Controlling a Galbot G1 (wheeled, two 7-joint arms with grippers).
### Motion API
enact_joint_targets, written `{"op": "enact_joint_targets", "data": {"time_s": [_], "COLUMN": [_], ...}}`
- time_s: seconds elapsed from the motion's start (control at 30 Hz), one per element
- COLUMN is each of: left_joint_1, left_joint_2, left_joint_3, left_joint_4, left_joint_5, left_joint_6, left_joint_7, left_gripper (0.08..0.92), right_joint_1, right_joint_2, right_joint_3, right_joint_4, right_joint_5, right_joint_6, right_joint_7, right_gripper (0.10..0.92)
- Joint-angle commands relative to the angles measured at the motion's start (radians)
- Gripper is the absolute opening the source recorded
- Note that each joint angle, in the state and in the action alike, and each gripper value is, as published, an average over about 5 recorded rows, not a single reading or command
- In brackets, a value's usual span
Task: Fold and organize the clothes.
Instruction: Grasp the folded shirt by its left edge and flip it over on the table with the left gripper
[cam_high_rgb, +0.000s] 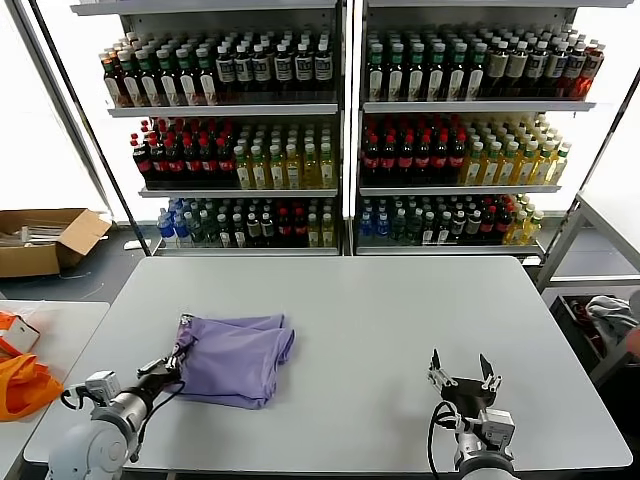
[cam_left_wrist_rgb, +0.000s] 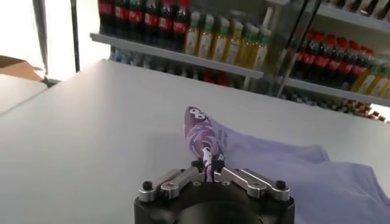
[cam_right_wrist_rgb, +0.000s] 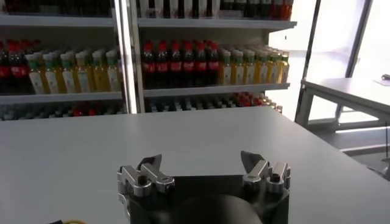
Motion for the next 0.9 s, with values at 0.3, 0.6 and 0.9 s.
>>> {"op": "enact_joint_targets", "data": {"time_s": [0.3, 0.6, 0.9], "left_joint_1": [-0.058, -0.065, -0.065], "left_joint_2": [0.260, 0.338, 0.174], "left_joint_3": [-0.314, -0.278, -0.060], "left_joint_4": [0.061, 0.028, -0.314], "left_joint_5": [-0.093, -0.084, -0.042], "left_joint_6": [0.018, 0.026, 0.057], "left_joint_7": [-0.027, 0.004, -0.082], "left_gripper": [0.119, 0.119, 0.119], "right_joint_1": [0.024, 0.007, -0.029], "right_joint_2": [-0.004, -0.010, 0.007], "right_joint_3": [-0.023, -0.002, 0.025], "right_joint_4": [-0.010, -0.006, -0.011], "right_joint_5": [0.004, 0.008, 0.002], "right_joint_6": [-0.004, -0.004, 0.007], "right_joint_7": [0.002, 0.003, 0.004], "right_gripper": [0.823, 0.823, 0.823]}}
